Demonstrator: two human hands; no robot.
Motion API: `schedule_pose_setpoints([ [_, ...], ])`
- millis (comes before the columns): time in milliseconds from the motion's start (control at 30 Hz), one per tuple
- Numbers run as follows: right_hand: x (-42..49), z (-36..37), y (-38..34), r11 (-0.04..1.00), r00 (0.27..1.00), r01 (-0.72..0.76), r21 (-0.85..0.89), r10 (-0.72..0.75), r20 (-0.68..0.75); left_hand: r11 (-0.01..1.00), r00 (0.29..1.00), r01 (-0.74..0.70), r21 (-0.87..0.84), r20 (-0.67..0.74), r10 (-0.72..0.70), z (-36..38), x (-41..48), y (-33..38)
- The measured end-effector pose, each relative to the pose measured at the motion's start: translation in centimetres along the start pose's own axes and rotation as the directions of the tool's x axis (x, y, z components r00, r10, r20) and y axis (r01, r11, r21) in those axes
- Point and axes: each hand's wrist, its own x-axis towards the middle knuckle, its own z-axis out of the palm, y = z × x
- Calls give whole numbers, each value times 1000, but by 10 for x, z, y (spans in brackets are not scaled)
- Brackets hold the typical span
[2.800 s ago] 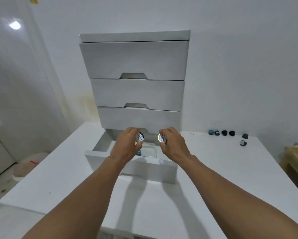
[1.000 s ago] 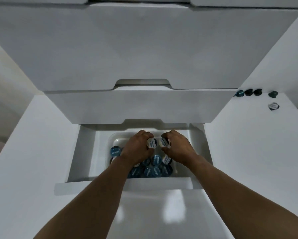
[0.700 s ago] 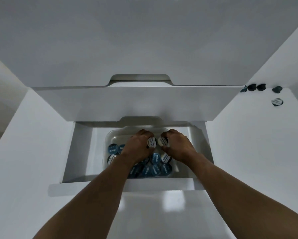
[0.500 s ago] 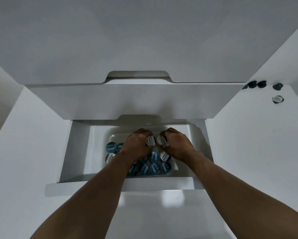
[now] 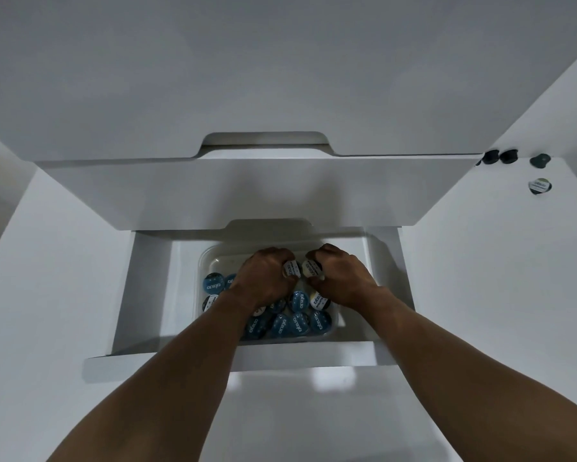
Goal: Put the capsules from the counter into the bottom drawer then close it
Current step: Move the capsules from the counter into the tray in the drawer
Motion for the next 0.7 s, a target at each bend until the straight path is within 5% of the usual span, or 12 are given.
schedule_pose_setpoints([
  [700, -8, -1, 4, 998, 998, 7, -55, -4, 63, 999, 997, -14, 47, 81, 10, -2, -5, 5],
])
